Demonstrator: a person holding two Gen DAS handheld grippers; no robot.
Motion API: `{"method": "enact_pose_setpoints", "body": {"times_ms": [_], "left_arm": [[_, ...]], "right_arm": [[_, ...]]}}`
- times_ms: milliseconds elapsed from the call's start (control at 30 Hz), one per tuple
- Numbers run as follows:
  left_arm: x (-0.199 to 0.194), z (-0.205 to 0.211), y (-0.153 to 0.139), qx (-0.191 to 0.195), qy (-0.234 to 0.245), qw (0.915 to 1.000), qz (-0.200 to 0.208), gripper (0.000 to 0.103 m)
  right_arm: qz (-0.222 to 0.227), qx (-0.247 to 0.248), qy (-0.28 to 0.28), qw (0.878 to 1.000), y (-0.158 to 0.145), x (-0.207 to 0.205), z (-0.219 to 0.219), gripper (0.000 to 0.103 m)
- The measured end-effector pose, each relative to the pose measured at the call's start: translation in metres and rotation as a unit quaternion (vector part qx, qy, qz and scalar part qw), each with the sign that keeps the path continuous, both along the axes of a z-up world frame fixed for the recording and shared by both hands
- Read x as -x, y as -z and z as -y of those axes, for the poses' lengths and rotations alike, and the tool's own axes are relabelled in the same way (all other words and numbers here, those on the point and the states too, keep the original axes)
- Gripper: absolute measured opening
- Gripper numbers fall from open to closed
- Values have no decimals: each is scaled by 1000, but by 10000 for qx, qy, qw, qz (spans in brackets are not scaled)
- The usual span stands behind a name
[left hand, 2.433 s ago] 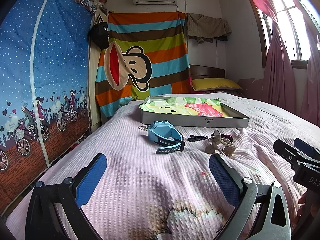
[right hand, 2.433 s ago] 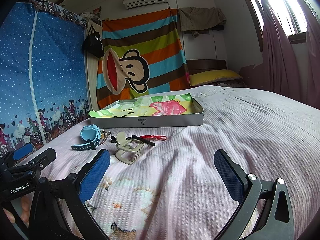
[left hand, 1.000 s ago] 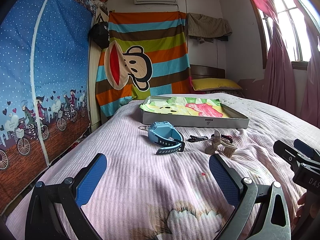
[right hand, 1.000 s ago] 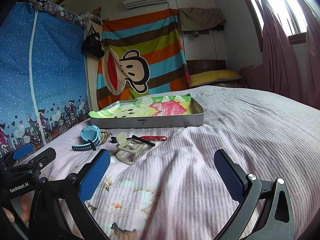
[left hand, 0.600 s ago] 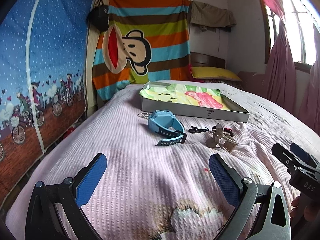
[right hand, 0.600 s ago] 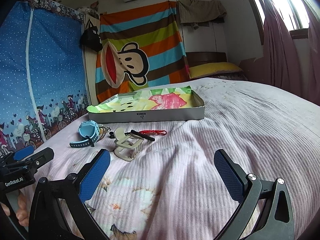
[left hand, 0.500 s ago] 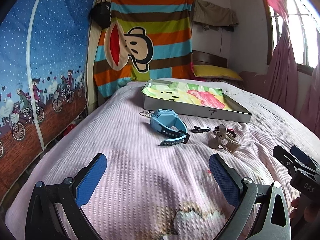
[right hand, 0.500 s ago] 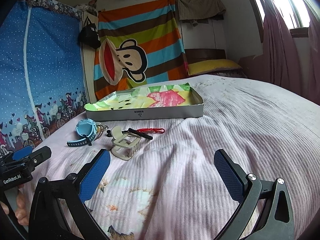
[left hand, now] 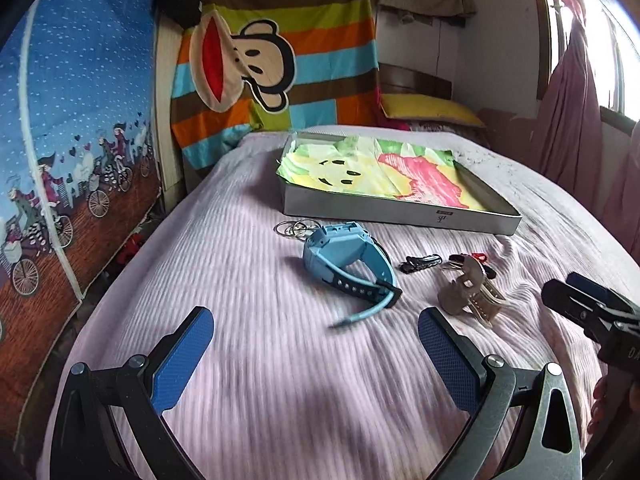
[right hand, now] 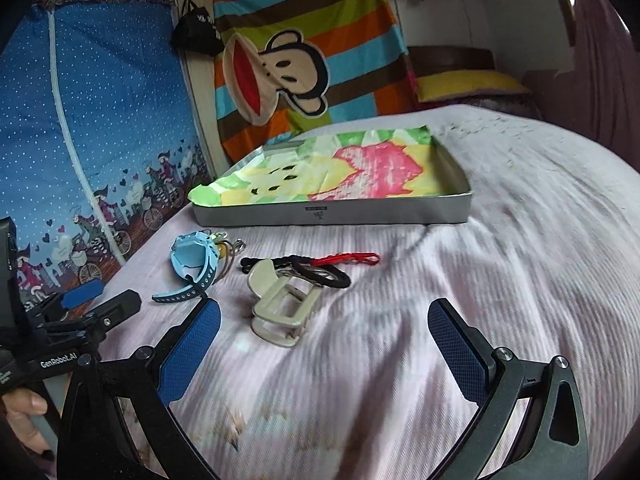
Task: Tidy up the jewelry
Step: 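Move the right tool toward the silver buckle while the left tool approaches the blue watch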
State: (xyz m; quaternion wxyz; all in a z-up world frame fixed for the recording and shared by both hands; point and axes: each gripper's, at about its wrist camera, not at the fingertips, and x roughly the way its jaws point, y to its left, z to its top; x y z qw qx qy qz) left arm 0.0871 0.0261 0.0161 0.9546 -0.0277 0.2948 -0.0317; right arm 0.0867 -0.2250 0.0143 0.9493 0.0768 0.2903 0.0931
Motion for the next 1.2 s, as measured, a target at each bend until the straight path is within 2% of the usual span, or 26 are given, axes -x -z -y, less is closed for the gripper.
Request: {"method": "enact_pose_setpoints", "body": {"times_ms": [167, 300, 433, 600, 867, 933, 1000, 1067, 1200], "left_arm": [[-24, -4, 7, 76, 138, 9991, -394, 103], [-39, -6, 12, 285, 248, 9974, -619, 103], [-51, -8, 12, 471, 290, 9961, -693, 103], [-68, -4, 13, 470, 353, 9958, -704, 103], [-86, -3, 21, 587, 588, 9927, -878, 103], [-89, -5, 21, 646, 603, 9922, -885, 103], [-93, -6, 22, 711, 623, 9916, -885, 103], [-98, -6, 23, 739, 610, 9913, -901, 103], [-106, -3, 24, 821, 629, 9909, -857, 101]], "right_arm": [[-568, -113, -197, 9981, 10, -37, -7, 102], [-782, -226, -311, 9962, 21, -56, -7, 102], [-752, -320, -444, 9957, 27, -58, -10, 102], [-803, -414, -561, 9943, 32, -58, -11, 102], [-825, -247, -720, 9937, 39, -60, -23, 101], [-875, -248, -705, 9934, 40, -62, -25, 97], [-919, -274, -686, 9930, 43, -64, -24, 83], [-976, -350, -693, 9922, 46, -67, -23, 74], [-955, -440, -711, 9919, 48, -68, -23, 68]]}}
